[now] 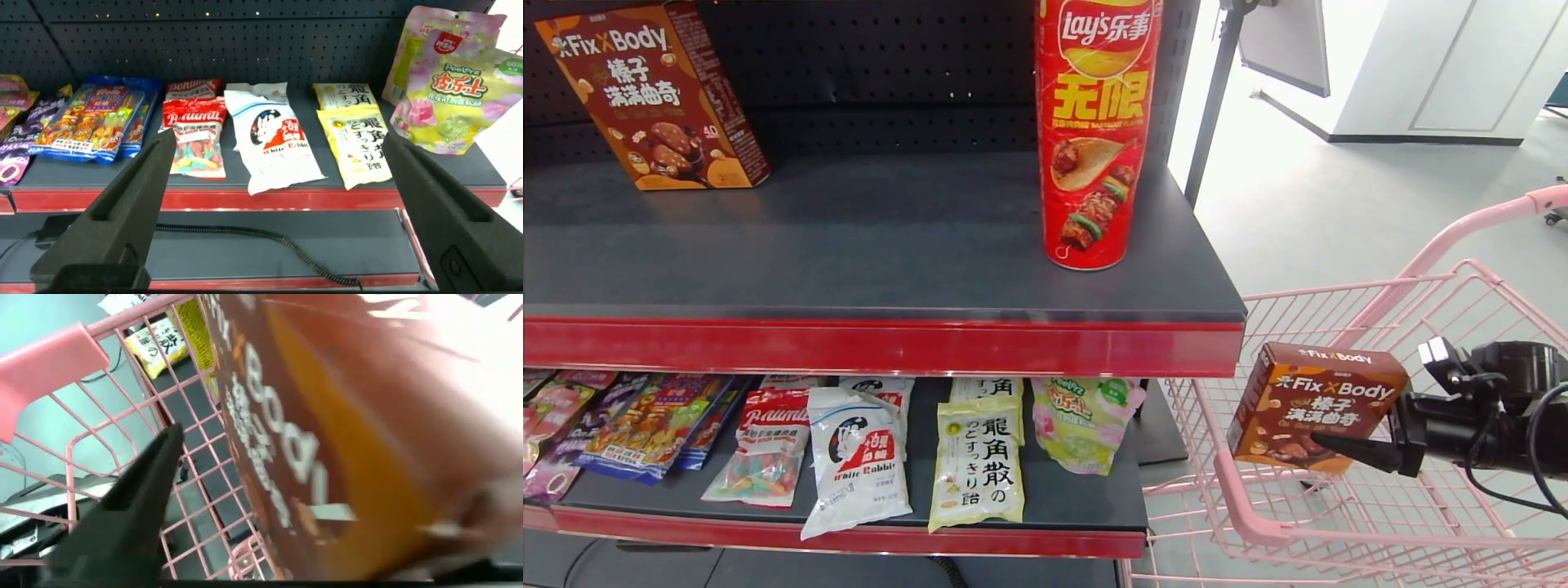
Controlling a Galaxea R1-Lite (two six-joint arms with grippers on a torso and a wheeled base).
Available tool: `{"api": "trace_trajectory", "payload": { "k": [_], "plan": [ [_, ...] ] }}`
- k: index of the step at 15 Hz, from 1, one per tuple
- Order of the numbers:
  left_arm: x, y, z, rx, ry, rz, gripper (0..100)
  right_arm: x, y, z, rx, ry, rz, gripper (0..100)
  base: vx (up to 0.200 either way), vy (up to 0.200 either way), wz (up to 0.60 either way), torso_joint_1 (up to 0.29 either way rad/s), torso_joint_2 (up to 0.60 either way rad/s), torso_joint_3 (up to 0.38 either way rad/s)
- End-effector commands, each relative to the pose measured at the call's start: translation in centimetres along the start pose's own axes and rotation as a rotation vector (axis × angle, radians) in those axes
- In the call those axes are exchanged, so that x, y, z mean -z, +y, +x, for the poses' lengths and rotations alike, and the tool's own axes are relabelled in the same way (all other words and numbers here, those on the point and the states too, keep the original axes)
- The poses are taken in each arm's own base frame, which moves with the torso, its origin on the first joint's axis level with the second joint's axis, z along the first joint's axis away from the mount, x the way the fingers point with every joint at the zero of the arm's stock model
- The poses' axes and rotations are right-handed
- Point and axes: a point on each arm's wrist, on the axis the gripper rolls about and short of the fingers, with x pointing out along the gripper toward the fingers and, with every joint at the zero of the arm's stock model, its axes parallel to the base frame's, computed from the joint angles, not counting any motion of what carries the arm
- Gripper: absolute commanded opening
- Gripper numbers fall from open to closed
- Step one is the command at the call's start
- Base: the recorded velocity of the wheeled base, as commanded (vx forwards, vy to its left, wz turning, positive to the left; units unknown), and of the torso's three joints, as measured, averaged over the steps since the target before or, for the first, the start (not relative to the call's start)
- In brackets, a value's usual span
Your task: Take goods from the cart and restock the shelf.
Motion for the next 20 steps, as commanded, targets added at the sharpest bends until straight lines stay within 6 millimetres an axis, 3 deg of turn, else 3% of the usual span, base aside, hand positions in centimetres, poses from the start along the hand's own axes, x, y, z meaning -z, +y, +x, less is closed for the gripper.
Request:
{"api": "trace_trajectory", "payload": {
  "k": [1, 4, 7, 13, 16, 20],
  "plan": [
    [0.0, 0.0, 0.0, -0.001, 0.0, 0.0, 100, -0.2, 0.0, 0.0, -0.002, -0.002, -0.005, 0, 0.0, 0.0, 0.0, 0.0, 0.0, 0.0],
    [0.0, 0.0, 0.0, -0.001, 0.0, 0.0, 100, 0.2, 0.3, -0.5, 0.011, 0.002, 0.012, 0, 0.0, 0.0, 0.0, 0.0, 0.0, 0.0],
    [0.0, 0.0, 0.0, -0.001, 0.0, 0.0, 100, -0.7, 0.3, -1.4, 0.04, -0.004, -0.018, 0, 0.0, 0.0, 0.0, 0.0, 0.0, 0.0],
    [0.0, 0.0, 0.0, -0.001, 0.0, 0.0, 100, -6.2, 3.1, -3.6, 0.04, -0.084, -0.171, 0, 0.0, 0.0, 0.0, 0.0, 0.0, 0.0],
    [0.0, 0.0, 0.0, -0.001, 0.0, 0.0, 100, -9.0, 2.4, -6.9, 0.167, -0.08, -0.284, 0, 0.0, 0.0, 0.0, 0.0, 0.0, 0.0],
    [0.0, 0.0, 0.0, -0.001, 0.0, 0.0, 100, -12.9, 4.5, -8.9, 0.232, -0.089, -0.382, 0, 0.0, 0.0, 0.0, 0.0, 0.0, 0.0]
  ]
}}
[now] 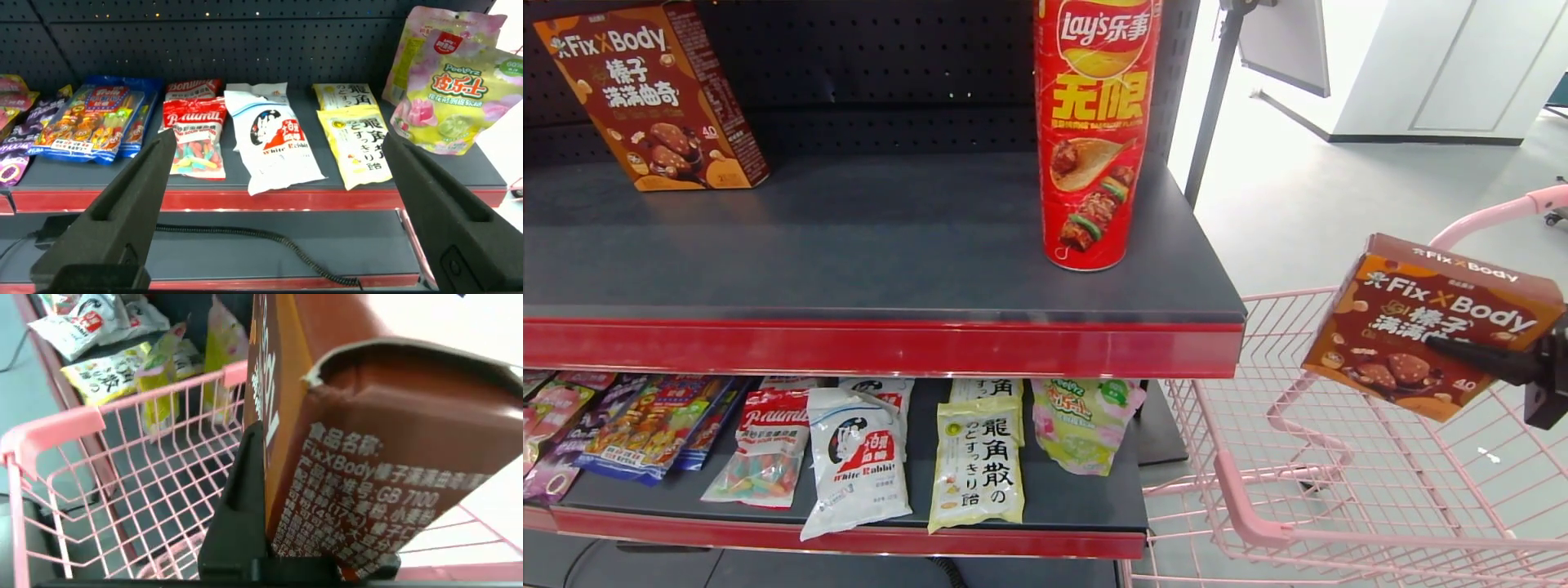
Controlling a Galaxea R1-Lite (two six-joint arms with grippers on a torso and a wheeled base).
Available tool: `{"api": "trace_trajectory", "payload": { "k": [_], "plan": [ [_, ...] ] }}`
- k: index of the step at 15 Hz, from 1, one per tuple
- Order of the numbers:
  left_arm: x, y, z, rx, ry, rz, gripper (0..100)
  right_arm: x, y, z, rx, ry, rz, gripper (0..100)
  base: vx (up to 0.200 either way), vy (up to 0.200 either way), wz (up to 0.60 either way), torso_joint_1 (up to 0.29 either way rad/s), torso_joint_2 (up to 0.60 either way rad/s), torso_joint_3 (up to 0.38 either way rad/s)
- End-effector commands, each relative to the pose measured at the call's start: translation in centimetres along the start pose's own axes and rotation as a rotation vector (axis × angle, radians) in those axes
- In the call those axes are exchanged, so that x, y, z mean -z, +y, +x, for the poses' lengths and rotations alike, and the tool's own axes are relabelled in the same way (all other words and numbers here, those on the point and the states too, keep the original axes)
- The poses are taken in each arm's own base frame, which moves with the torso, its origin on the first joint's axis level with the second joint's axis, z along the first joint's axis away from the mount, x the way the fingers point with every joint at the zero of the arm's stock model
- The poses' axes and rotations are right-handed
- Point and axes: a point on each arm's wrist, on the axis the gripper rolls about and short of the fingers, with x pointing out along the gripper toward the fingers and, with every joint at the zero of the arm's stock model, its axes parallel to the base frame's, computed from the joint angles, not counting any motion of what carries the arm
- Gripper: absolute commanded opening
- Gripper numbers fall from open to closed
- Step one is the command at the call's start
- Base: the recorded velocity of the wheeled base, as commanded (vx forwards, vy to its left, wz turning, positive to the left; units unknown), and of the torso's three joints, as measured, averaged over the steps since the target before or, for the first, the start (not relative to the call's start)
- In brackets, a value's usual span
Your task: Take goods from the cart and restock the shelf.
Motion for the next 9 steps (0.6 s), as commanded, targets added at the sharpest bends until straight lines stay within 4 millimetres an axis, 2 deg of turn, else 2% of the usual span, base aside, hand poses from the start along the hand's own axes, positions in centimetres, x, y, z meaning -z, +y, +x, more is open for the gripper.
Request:
{"api": "trace_trajectory", "payload": {
  "k": [1, 3, 5, 9],
  "plan": [
    [0.0, 0.0, 0.0, -0.001, 0.0, 0.0, 100, -4.3, 0.7, -1.1, 0.041, -0.015, -0.115, 0, 0.0, 0.0, 0.0, 0.0, 0.0, 0.0],
    [0.0, 0.0, 0.0, -0.001, 0.0, 0.0, 100, -8.0, 1.1, -1.9, 0.107, -0.01, -0.152, 0, 0.0, 0.0, 0.0, 0.0, 0.0, 0.0],
    [0.0, 0.0, 0.0, -0.001, 0.0, 0.0, 100, -12.0, 2.3, -2.4, 0.127, -0.048, -0.128, 0, 0.0, 0.0, 0.0, 0.0, 0.0, 0.0],
    [0.0, 0.0, 0.0, -0.001, 0.0, 0.0, 100, -17.9, 5.1, -1.9, 0.069, -0.148, -0.192, 0, 0.0, 0.0, 0.0, 0.0, 0.0, 0.0]
  ]
}}
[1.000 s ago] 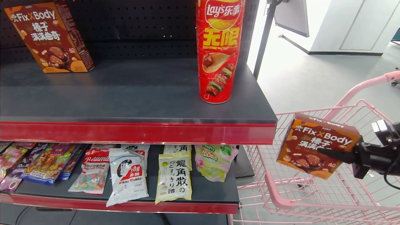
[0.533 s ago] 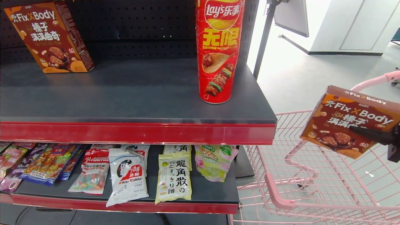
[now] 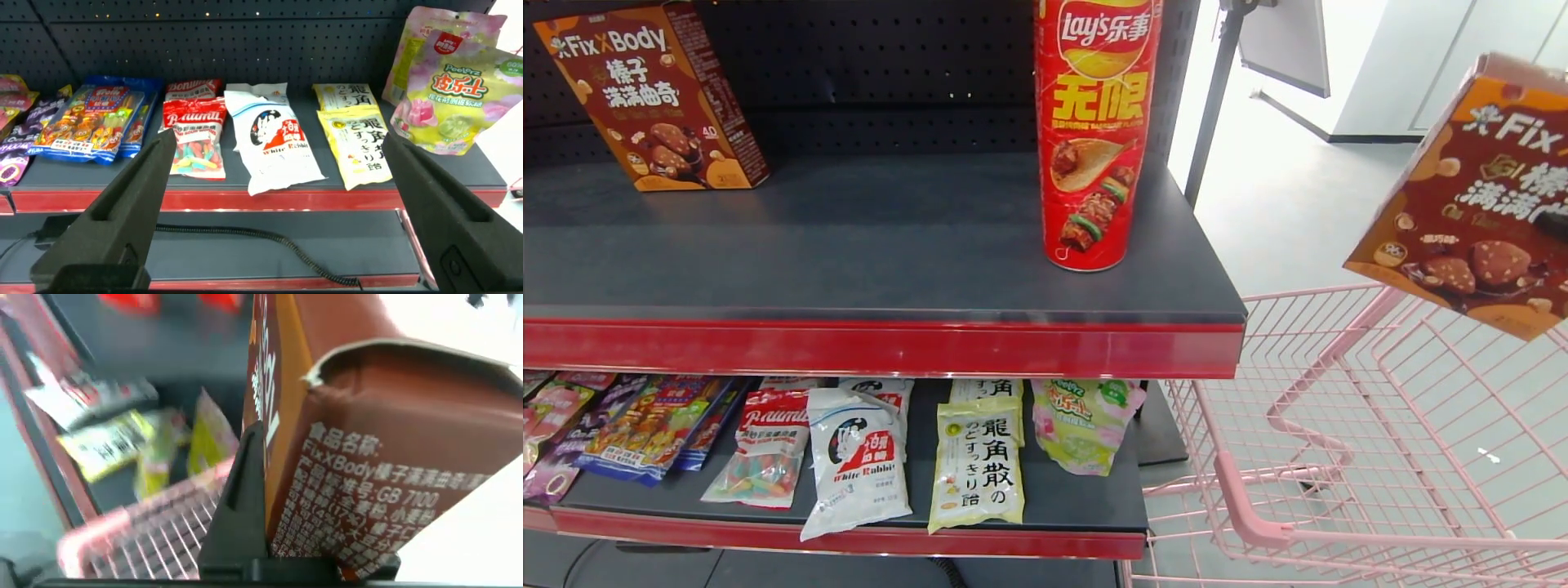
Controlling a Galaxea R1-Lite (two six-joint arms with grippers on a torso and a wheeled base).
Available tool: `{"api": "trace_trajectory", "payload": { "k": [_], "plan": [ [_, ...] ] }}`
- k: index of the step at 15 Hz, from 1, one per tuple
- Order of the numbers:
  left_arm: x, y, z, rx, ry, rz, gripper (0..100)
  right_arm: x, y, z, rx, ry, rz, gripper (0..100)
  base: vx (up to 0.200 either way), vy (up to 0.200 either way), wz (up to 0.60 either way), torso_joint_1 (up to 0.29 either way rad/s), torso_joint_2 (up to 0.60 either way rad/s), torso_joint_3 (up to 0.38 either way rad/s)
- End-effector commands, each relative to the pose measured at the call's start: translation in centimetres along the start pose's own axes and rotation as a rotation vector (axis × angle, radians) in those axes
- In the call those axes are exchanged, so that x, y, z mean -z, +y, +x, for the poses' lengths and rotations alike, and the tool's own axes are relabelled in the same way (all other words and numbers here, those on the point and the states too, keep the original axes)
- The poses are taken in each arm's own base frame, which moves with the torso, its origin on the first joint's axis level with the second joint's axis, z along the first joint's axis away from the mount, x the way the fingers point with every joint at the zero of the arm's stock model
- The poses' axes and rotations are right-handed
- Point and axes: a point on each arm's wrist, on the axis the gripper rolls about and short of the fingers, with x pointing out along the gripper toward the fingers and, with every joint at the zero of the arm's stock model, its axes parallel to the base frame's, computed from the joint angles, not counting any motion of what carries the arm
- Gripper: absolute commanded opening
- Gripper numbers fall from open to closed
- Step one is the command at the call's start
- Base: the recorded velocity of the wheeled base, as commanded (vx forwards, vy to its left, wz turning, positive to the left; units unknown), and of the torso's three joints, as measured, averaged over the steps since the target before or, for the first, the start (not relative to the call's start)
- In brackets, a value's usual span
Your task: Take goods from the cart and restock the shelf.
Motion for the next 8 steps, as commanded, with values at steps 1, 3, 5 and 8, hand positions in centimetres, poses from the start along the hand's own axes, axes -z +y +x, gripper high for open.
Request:
{"api": "trace_trajectory", "payload": {
  "k": [1, 3, 5, 8],
  "plan": [
    [0.0, 0.0, 0.0, -0.001, 0.0, 0.0, 100, -4.3, 1.9, 0.0, -0.034, -0.075, -0.066, 0, 0.0, 0.0, 0.0, 0.0, 0.0, 0.0],
    [0.0, 0.0, 0.0, -0.001, 0.0, 0.0, 100, -6.1, 2.6, -0.1, -0.053, -0.111, -0.058, 0, 0.0, 0.0, 0.0, 0.0, 0.0, 0.0],
    [0.0, 0.0, 0.0, -0.001, 0.0, 0.0, 100, -6.9, 3.1, -0.4, -0.064, -0.124, -0.008, 0, 0.0, 0.0, 0.0, 0.0, 0.0, 0.0],
    [0.0, 0.0, 0.0, -0.001, 0.0, 0.0, 100, -7.6, 5.5, -0.6, -0.149, -0.157, 0.18, 0, 0.0, 0.0, 0.0, 0.0, 0.0, 0.0]
  ]
}}
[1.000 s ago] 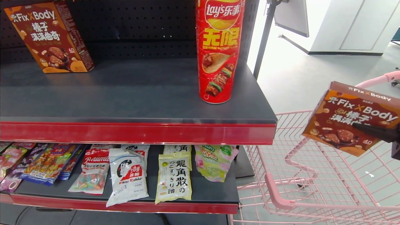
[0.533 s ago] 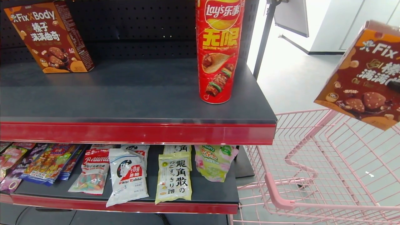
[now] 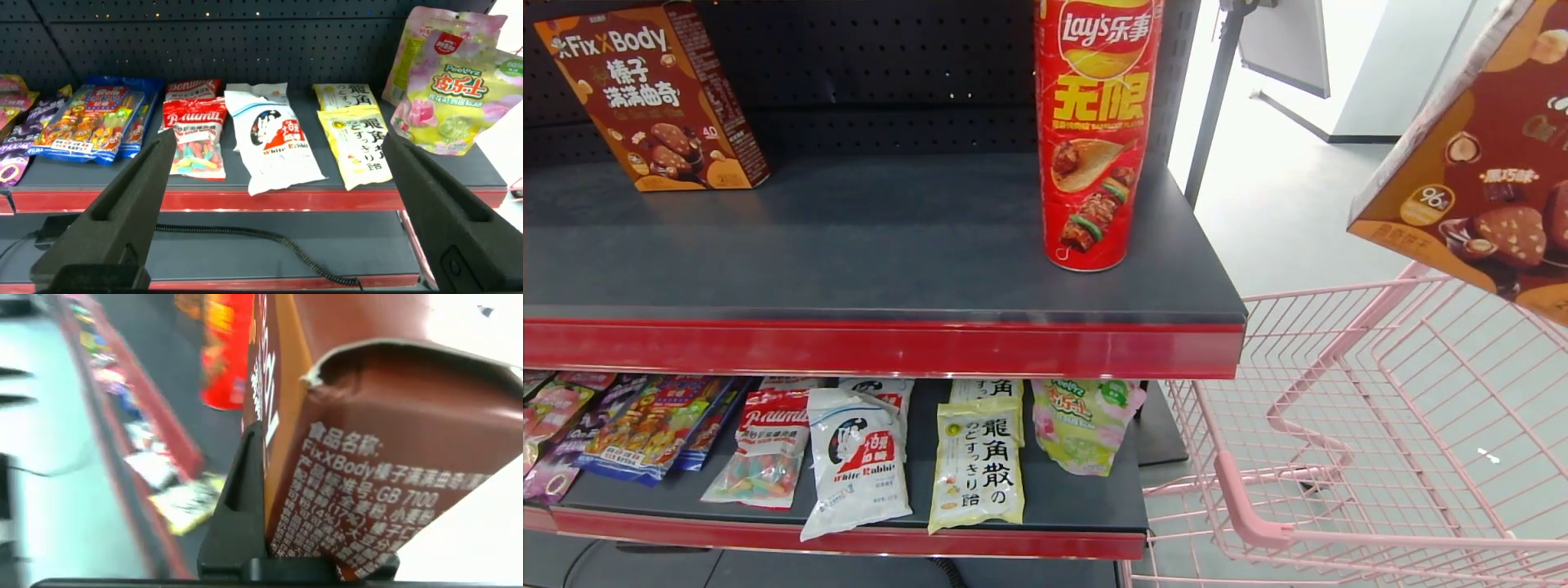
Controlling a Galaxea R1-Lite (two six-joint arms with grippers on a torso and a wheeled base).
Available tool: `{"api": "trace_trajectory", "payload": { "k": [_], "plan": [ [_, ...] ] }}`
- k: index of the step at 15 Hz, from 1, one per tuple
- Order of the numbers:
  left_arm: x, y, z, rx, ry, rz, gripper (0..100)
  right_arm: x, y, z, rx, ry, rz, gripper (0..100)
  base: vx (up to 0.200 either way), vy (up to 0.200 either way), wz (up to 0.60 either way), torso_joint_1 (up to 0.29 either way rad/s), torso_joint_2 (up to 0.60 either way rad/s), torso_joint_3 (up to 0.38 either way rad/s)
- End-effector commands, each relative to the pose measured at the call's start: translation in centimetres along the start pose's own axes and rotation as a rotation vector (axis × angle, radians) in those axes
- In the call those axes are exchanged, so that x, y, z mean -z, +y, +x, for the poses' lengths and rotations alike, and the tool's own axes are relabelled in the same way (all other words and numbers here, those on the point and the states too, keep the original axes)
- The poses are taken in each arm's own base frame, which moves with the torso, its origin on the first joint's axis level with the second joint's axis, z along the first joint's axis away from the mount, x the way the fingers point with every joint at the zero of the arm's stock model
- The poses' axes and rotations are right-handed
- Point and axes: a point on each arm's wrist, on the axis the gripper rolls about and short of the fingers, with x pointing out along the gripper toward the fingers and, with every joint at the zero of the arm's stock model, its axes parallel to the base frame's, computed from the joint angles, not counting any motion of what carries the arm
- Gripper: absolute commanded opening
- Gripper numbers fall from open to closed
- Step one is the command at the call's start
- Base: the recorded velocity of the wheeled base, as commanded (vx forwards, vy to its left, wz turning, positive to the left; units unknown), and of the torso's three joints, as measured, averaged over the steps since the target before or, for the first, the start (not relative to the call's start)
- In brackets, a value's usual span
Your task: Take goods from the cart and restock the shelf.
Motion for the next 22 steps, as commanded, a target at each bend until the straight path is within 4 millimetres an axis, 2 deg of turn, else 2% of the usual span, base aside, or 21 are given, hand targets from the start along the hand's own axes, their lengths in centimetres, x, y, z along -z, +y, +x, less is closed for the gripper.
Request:
{"api": "trace_trajectory", "payload": {
  "k": [1, 6, 9, 12, 14, 19, 22],
  "plan": [
    [0.0, 0.0, 0.0, -0.001, 0.0, 0.0, 100, 0.1, 2.3, 0.1, -0.074, -0.027, 0.051, 0, 0.0, 0.0, 0.0, 0.0, 0.0, 0.0],
    [0.0, 0.0, 0.0, -0.001, 0.0, 0.0, 100, 2.0, 4.4, 0.9, -0.22, -0.04, 0.195, 0, 0.0, 0.0, 0.0, 0.0, 0.0, 0.0],
    [0.0, 0.0, 0.0, -0.001, 0.0, 0.0, 100, 2.1, 4.4, 0.7, -0.199, -0.035, 0.212, 0, 0.0, 0.0, 0.0, 0.0, 0.0, 0.0],
    [0.0, 0.0, 0.0, -0.001, 0.0, 0.0, 100, 2.2, 5.2, 1.0, -0.262, -0.046, 0.228, 0, 0.0, 0.0, 0.0, 0.0, 0.0, 0.0],
    [0.0, 0.0, 0.0, -0.001, 0.0, 0.0, 100, 2.6, 5.0, 1.2, -0.267, -0.039, 0.244, 0, 0.0, 0.0, 0.0, 0.0, 0.0, 0.0],
    [0.0, 0.0, 0.0, -0.001, 0.0, 0.0, 100, 5.9, 4.5, 1.8, -0.228, 0.025, 0.333, 0, 0.0, 0.0, 0.0, 0.0, 0.0, 0.0],
    [0.0, 0.0, 0.0, -0.001, 0.0, 0.0, 100, 6.7, 3.9, 2.3, -0.161, 0.042, 0.307, 0, 0.0, 0.0, 0.0, 0.0, 0.0, 0.0]
  ]
}}
